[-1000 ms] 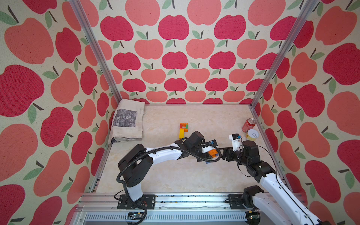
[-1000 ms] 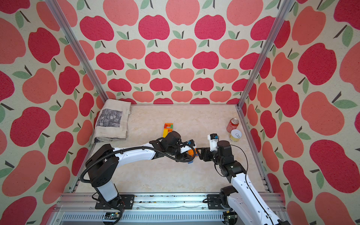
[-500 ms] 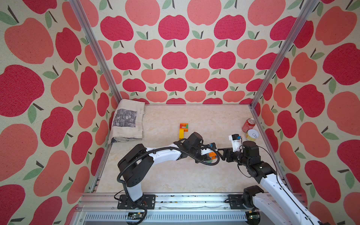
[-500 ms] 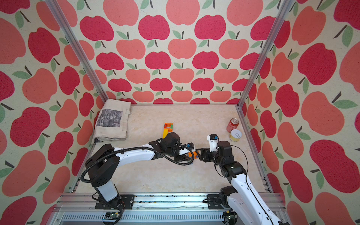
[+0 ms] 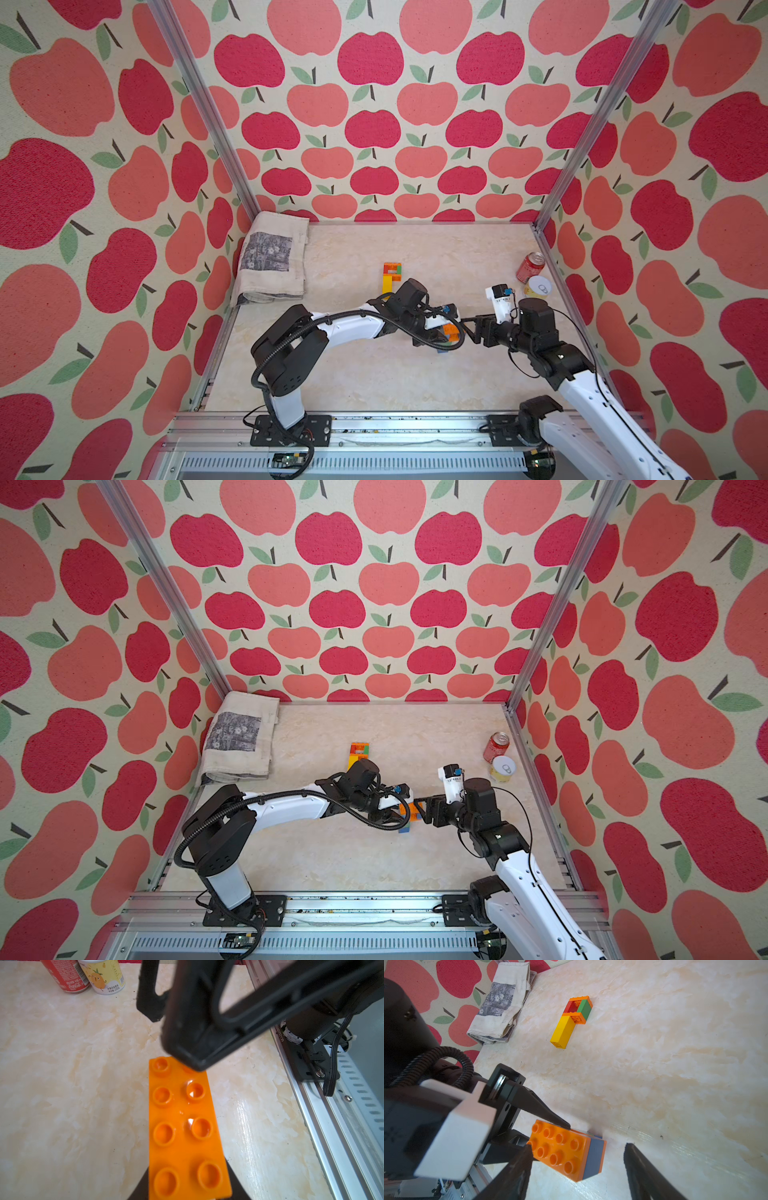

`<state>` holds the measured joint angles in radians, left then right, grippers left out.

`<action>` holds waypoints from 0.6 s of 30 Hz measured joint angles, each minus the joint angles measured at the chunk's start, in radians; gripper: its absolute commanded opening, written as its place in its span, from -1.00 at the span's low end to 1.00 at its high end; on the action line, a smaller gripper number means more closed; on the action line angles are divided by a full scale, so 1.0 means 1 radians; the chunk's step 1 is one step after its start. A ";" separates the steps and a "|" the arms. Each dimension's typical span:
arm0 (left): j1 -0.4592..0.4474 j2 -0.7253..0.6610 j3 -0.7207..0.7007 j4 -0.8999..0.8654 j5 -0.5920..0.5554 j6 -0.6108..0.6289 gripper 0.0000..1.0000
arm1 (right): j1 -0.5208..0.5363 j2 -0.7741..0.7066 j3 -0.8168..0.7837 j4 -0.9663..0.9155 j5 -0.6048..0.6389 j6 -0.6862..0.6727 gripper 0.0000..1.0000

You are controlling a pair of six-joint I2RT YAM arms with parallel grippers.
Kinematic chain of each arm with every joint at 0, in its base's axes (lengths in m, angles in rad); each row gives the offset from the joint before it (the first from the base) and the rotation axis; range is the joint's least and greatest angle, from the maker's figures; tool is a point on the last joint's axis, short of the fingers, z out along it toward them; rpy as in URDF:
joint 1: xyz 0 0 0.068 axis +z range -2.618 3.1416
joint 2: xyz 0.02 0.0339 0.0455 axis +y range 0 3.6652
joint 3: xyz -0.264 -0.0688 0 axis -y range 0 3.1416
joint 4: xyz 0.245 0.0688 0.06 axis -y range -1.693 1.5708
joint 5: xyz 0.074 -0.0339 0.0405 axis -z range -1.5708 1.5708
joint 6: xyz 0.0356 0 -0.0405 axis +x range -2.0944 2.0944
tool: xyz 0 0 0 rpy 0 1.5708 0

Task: Assemble the letter p with lego
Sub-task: Pick up the lego brick from the center of the board.

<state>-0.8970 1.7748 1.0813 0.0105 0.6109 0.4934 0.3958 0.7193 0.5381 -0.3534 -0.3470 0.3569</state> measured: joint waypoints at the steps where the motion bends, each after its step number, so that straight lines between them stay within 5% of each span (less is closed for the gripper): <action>1: 0.000 0.000 0.000 0.000 0.000 0.001 -0.40 | 0.010 0.001 0.006 -0.007 0.010 -0.003 0.50; 13: 0.000 0.013 0.010 -0.002 0.022 0.023 -0.43 | 0.096 0.146 -0.002 0.057 0.076 -0.006 0.49; 18: -0.001 0.015 0.012 -0.001 0.026 0.026 -0.44 | 0.101 0.101 -0.019 0.061 0.113 -0.003 0.48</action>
<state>-0.8982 1.7897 1.0931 0.0093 0.6373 0.5198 0.4969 0.8200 0.5194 -0.2928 -0.2337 0.3534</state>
